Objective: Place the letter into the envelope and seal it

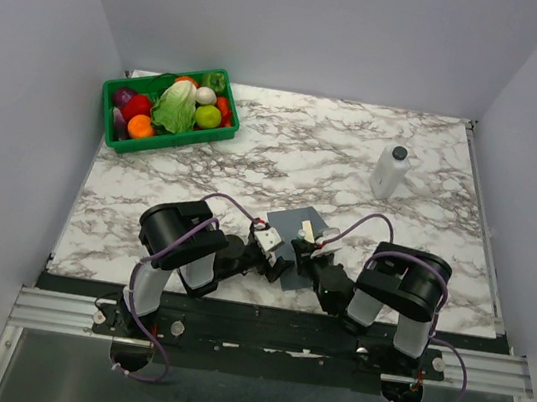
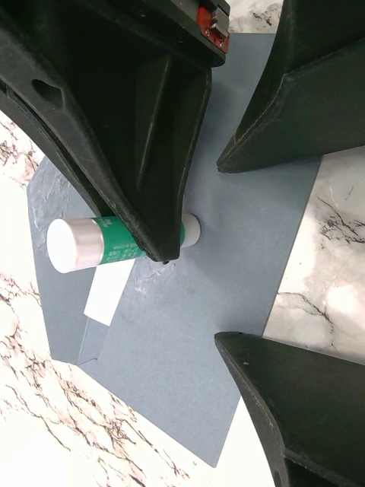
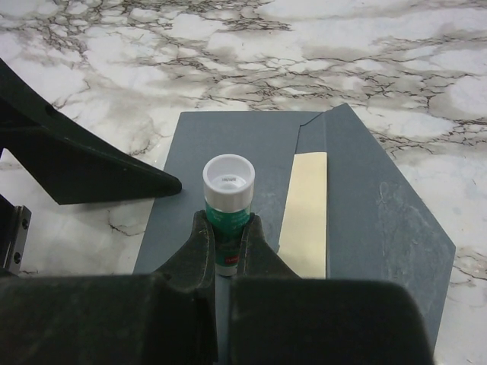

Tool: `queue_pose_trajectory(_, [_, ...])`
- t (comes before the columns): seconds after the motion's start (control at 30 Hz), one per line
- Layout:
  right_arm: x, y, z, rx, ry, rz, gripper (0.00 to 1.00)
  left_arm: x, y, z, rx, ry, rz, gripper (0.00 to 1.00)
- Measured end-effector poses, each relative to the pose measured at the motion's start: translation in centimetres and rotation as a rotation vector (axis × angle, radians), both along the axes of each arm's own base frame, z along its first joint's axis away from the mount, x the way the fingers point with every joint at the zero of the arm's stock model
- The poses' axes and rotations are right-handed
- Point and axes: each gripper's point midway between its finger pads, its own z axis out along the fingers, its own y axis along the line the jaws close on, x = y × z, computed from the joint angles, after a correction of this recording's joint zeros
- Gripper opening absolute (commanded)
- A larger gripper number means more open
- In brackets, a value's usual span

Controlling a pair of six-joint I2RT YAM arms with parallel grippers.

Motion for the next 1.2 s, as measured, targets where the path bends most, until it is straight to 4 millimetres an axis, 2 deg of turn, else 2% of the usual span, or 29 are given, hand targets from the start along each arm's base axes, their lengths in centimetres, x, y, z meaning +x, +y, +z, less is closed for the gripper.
queue_pose_trajectory(0.33, [-0.1, -1.8, -0.1, 0.026, 0.015, -0.096, 0.01, 0.0, 0.0, 0.0, 0.0, 0.001, 0.0, 0.94])
queue_pose_trajectory(0.67, [0.7, -3.2, 0.2, 0.034, 0.023, -0.222, 0.01, 0.0, 0.0, 0.0, 0.0, 0.001, 0.001, 0.94])
queue_pose_trajectory(1.2, [0.7, -3.1, 0.1, 0.032, 0.004, -0.202, 0.01, 0.2, 0.0, 0.0, 0.0, -0.001, 0.005, 0.94])
